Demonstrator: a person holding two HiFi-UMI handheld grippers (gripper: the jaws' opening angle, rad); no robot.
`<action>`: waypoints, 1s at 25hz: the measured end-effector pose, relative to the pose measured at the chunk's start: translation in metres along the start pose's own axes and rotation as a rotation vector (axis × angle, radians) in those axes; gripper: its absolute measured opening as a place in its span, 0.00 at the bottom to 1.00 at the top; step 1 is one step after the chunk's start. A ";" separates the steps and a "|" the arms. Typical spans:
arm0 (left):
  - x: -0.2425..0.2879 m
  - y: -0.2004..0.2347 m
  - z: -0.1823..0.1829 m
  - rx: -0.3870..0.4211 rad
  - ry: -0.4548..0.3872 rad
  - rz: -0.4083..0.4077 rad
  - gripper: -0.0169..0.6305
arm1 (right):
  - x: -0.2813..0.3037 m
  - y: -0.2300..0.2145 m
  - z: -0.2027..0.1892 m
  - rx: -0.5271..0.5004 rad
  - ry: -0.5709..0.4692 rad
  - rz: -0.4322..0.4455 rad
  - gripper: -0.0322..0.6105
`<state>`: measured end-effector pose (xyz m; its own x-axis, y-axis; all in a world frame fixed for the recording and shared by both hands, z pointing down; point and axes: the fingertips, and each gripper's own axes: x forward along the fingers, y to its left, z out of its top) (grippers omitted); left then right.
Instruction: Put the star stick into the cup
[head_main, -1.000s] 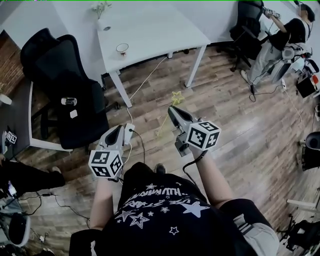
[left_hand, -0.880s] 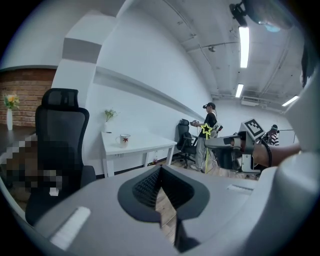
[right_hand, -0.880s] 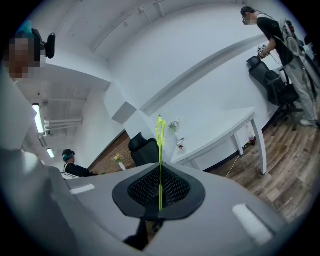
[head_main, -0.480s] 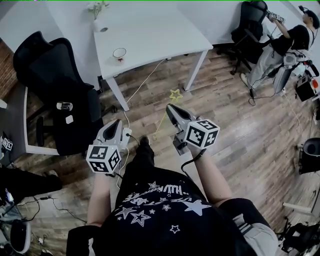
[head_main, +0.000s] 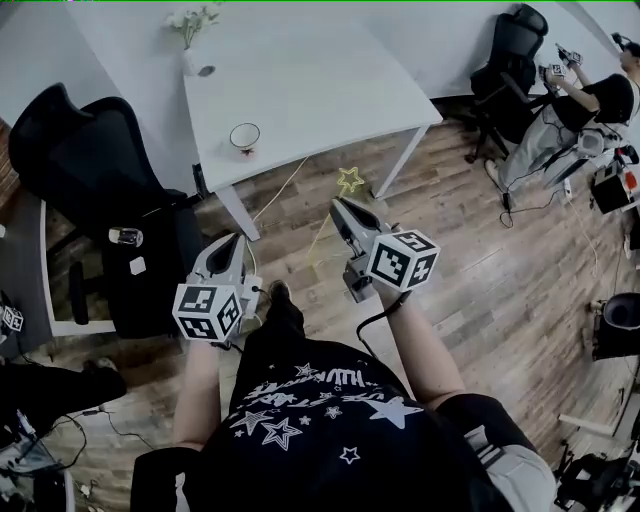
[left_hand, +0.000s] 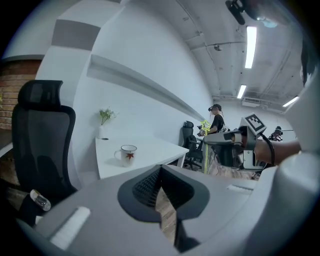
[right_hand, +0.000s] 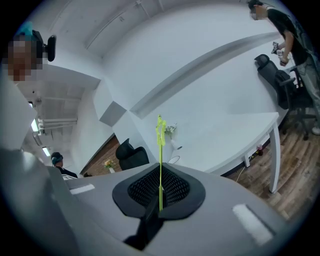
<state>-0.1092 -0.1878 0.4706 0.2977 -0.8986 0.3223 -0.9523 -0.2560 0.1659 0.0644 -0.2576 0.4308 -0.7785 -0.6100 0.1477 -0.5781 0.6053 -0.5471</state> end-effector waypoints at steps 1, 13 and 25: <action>0.008 0.009 0.006 0.000 0.000 -0.002 0.03 | 0.015 -0.001 0.006 -0.004 0.003 0.004 0.09; 0.089 0.111 0.055 -0.032 0.001 -0.010 0.03 | 0.172 -0.004 0.084 -0.046 -0.010 0.048 0.09; 0.150 0.179 0.078 -0.051 0.011 -0.009 0.03 | 0.277 -0.022 0.127 -0.050 -0.024 0.070 0.09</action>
<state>-0.2402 -0.3959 0.4754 0.3073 -0.8922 0.3309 -0.9450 -0.2452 0.2165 -0.1076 -0.5049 0.3786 -0.8115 -0.5774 0.0901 -0.5345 0.6710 -0.5138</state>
